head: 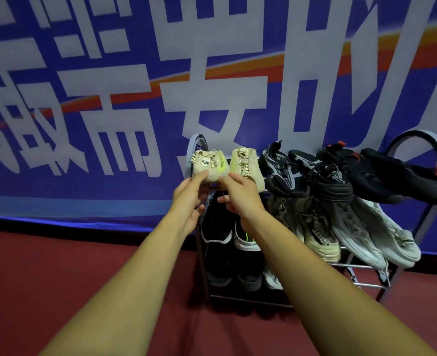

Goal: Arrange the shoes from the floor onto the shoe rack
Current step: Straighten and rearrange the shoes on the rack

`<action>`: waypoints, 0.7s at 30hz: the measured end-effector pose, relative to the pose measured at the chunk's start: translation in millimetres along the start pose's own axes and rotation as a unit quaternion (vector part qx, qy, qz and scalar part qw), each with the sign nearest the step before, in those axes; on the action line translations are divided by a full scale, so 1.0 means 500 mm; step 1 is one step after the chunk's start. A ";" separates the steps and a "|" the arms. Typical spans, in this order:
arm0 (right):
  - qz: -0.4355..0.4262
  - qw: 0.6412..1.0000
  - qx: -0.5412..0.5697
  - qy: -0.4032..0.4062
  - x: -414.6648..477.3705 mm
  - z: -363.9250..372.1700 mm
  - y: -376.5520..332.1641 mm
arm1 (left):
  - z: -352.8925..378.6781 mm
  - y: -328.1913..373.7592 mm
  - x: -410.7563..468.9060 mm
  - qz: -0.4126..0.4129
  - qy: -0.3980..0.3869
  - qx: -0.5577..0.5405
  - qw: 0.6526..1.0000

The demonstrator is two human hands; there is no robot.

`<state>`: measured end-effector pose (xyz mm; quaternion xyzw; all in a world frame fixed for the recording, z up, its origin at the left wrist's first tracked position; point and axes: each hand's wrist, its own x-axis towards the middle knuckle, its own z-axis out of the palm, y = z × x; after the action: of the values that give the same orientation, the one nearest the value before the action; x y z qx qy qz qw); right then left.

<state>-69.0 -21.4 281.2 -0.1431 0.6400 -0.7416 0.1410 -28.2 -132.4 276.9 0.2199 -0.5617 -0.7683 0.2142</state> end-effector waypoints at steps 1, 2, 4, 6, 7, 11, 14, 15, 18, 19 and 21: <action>0.002 1.000 0.004 0.004 0.005 0.000 0.001 | 0.003 -0.002 0.006 0.013 -0.002 -0.004 1.000; 0.004 1.000 0.006 0.006 0.006 -0.002 0.000 | 0.005 -0.004 0.012 0.027 0.000 -0.006 1.000; 0.016 1.000 0.006 0.002 0.010 -0.007 -0.003 | 0.007 -0.015 0.030 0.052 0.012 0.002 0.999; 0.032 0.999 0.005 -0.012 0.012 -0.013 -0.005 | 0.011 -0.024 0.038 0.061 0.039 0.006 0.997; 0.038 0.999 0.005 -0.016 0.015 -0.016 -0.005 | 0.015 -0.025 0.041 0.061 0.052 0.005 0.997; 0.039 0.999 -0.008 -0.031 0.015 -0.033 -0.010 | 0.027 -0.029 0.049 0.030 0.070 -0.002 0.997; 0.036 0.998 -0.025 -0.050 0.010 -0.051 -0.021 | 0.037 -0.038 0.038 -0.003 0.049 0.009 0.999; 0.034 0.997 -0.032 -0.056 0.008 -0.058 -0.024 | 0.044 -0.045 0.032 -0.013 0.040 0.033 0.999; 0.027 0.997 -0.048 -0.061 -0.003 -0.080 -0.029 | 0.064 -0.055 0.014 -0.044 0.048 0.032 0.997; 0.026 0.997 -0.053 -0.058 -0.005 -0.089 -0.031 | 0.070 -0.054 0.011 -0.057 0.056 0.012 0.997; 0.025 0.997 -0.057 -0.044 -0.012 -0.109 -0.037 | 0.089 -0.051 0.001 -0.085 0.038 -0.010 0.996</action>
<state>-85.5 33.1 291.7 -0.1674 0.6777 -0.6933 0.1791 -56.6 -91.4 264.7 0.2939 -0.5243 -0.7805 0.1719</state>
